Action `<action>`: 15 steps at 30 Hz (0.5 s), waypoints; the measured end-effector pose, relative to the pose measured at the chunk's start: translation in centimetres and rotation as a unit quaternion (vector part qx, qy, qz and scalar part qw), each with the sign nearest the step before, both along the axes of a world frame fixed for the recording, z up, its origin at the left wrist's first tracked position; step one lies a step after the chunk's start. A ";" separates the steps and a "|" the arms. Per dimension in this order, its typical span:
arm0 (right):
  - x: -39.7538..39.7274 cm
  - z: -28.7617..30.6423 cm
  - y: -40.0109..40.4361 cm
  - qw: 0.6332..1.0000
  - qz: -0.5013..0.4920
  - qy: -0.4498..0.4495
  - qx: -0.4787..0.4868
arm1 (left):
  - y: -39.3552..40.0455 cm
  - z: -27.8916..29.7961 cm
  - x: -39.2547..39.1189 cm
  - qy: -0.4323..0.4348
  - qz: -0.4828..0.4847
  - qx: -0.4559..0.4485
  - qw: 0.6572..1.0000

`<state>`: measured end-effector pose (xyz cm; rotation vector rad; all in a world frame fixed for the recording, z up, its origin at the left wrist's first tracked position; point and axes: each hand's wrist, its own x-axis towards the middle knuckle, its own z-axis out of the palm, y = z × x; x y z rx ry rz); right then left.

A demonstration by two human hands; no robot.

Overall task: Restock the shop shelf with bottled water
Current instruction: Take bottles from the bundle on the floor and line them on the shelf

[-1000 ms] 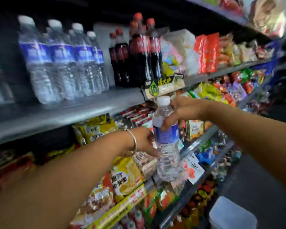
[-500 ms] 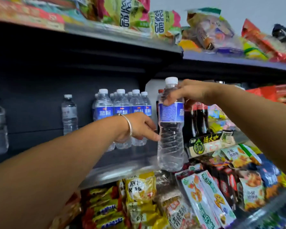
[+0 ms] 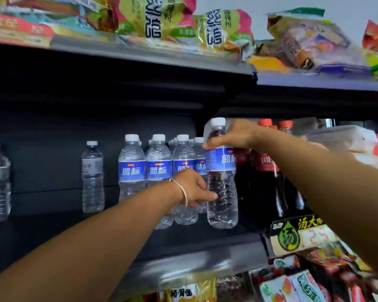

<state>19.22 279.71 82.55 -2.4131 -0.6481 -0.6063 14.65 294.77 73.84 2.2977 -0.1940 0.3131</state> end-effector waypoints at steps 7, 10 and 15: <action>3.0 -1.2 1.5 0.998 -0.047 -0.015 -0.032 | -0.6 -0.8 2.9 0.006 0.070 -0.050 0.996; 3.7 -1.8 2.3 0.999 -0.045 -0.005 -0.013 | -0.3 -1.1 3.2 0.010 0.079 -0.053 0.995; 4.8 -2.3 3.7 0.998 -0.033 0.040 0.035 | 0.3 -1.6 3.5 0.007 0.081 -0.035 0.996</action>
